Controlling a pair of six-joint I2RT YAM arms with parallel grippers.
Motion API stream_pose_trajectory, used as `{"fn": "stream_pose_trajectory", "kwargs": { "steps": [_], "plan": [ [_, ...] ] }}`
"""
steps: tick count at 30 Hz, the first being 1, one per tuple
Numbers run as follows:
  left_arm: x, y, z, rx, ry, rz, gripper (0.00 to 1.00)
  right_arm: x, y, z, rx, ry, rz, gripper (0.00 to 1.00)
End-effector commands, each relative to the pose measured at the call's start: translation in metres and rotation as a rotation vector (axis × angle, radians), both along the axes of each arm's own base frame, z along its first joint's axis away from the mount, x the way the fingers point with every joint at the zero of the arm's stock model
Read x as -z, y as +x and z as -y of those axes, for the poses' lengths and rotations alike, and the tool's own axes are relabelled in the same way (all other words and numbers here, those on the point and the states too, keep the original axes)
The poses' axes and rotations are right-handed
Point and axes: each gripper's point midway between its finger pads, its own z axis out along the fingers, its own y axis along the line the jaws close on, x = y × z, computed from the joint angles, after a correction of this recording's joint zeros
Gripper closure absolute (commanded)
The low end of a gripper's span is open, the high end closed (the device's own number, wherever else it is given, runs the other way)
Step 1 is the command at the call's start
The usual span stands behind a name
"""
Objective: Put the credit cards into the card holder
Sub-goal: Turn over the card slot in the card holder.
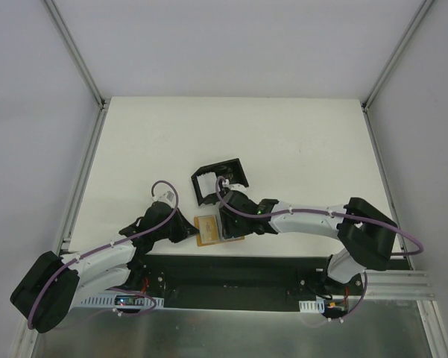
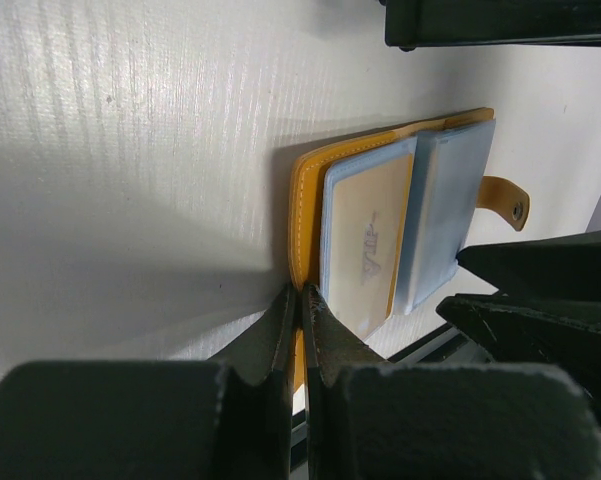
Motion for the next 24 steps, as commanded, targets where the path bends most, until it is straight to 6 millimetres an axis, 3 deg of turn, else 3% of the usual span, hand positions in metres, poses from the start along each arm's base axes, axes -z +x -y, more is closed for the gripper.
{"fn": "stream_pose_trajectory", "kwargs": {
  "steps": [1,6,13,24],
  "plan": [
    [0.029,-0.024,-0.02,0.011,0.106,-0.112,1.0,-0.009,0.012,-0.01,0.029,0.004,0.033,0.5],
    [0.027,-0.024,-0.019,0.015,0.105,-0.111,1.0,0.004,0.008,-0.016,0.015,-0.015,-0.008,0.5],
    [0.027,-0.023,-0.019,0.016,0.108,-0.114,1.0,0.007,0.0,-0.042,-0.035,0.064,-0.07,0.52],
    [0.036,-0.026,-0.024,-0.019,0.119,-0.142,1.0,-0.034,-0.019,-0.104,-0.21,0.389,-0.129,0.52]
  ]
}}
